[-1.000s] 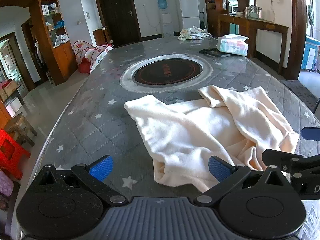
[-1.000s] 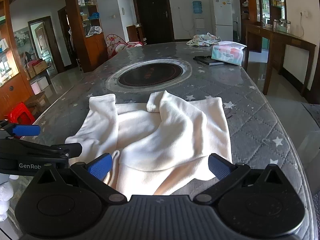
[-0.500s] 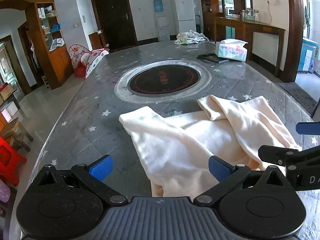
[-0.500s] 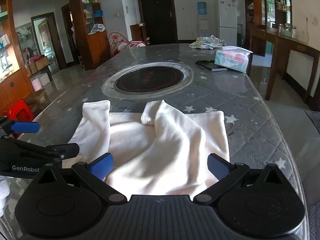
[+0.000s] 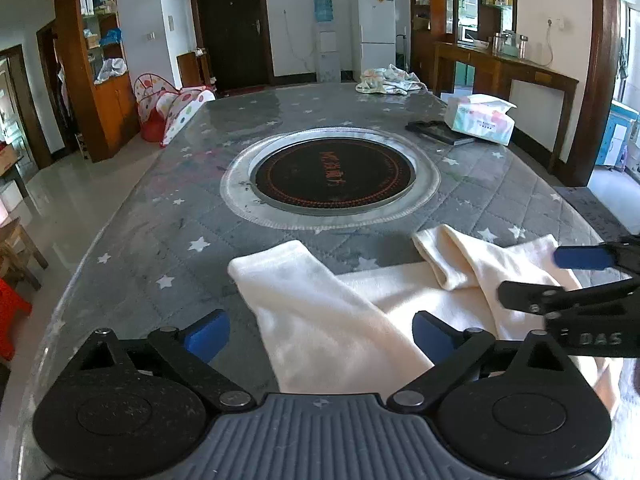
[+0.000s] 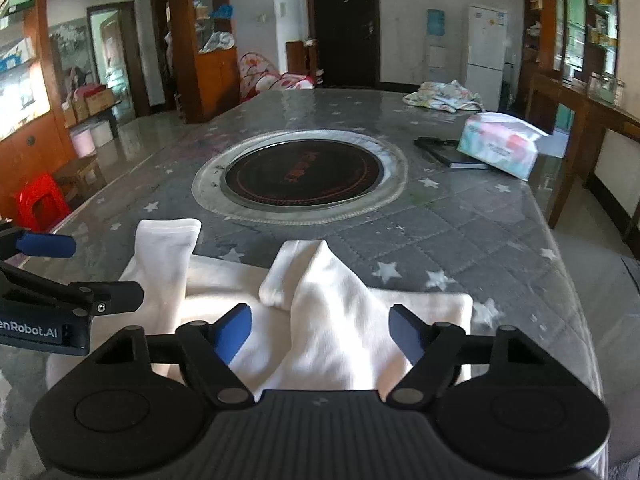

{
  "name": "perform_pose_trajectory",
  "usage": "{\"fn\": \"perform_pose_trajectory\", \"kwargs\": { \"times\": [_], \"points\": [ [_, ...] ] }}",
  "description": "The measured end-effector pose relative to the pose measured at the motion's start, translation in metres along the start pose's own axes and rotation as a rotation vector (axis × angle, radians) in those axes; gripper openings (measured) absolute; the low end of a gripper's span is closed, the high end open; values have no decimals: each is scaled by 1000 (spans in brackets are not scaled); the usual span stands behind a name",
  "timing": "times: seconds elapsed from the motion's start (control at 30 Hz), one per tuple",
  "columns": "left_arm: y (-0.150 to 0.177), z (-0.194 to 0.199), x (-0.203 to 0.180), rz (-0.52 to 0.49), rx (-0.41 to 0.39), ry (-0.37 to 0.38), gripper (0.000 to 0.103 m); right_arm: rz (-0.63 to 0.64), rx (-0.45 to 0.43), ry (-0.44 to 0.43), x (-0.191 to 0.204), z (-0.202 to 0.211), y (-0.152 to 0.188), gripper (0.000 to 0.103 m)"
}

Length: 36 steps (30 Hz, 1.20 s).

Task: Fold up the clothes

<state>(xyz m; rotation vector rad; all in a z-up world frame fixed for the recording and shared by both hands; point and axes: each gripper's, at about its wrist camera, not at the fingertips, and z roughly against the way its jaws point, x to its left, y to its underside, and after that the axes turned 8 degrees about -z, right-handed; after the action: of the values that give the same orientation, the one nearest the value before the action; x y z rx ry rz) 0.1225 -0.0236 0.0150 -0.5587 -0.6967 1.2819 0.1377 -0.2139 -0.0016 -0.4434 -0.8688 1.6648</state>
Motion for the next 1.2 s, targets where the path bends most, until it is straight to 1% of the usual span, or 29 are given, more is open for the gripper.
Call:
{"fn": "perform_pose_trajectory", "kwargs": {
  "times": [0.03,0.1,0.17,0.2,0.23,0.3,0.33,0.4,0.43,0.47,0.5,0.57,0.63,0.67,0.7,0.8,0.83,0.9,0.97,1.13,1.2],
  "points": [
    [-2,-4,0,3,2,6,97,6,5,-3,0,-4,-2,70],
    [-6,-11,0,6,7,15,96,19,22,-10,2,-14,-5,67],
    [-9,-19,-1,7,16,22,96,26,35,-15,2,-21,-6,58],
    [-11,-22,-1,8,18,28,96,30,43,-17,2,-24,-6,56],
    [-11,-25,-2,7,21,31,96,34,50,-15,2,-27,-5,51],
    [-13,-32,-5,-2,33,25,96,42,64,-11,2,-32,-3,49],
    [-13,-36,-6,-5,41,24,95,49,64,-6,2,-34,-2,47],
    [-11,-44,-7,-9,62,21,89,64,61,6,2,-36,0,41],
    [-10,-48,-7,-7,73,20,86,70,57,11,1,-36,1,36],
    [-9,-51,-6,-4,81,22,82,71,53,13,0,-36,1,32],
    [-8,-54,-5,0,92,22,77,68,49,14,-2,-35,1,30],
    [-5,-59,-3,7,112,24,72,61,40,14,-5,-33,1,19],
    [-3,-60,-1,12,106,23,68,53,30,13,-9,-30,1,11],
    [-2,-59,0,13,102,23,62,47,19,14,-11,-27,1,7],
    [-2,-58,1,14,99,23,59,41,8,16,-13,-24,1,7],
    [-3,-54,3,28,86,44,34,18,-37,33,-19,-9,1,6],
    [-3,-52,4,32,81,47,30,9,-53,38,-22,-2,1,5],
    [-2,-47,7,38,69,50,17,-4,-86,51,-27,13,2,5],
    [-1,-42,10,47,62,49,12,-18,-113,62,-33,28,3,5],
    [5,-24,20,89,34,49,11,-77,-190,107,-52,77,14,5],
    [7,-14,24,103,19,54,11,-103,-218,132,-61,100,23,5]
  ]
}}
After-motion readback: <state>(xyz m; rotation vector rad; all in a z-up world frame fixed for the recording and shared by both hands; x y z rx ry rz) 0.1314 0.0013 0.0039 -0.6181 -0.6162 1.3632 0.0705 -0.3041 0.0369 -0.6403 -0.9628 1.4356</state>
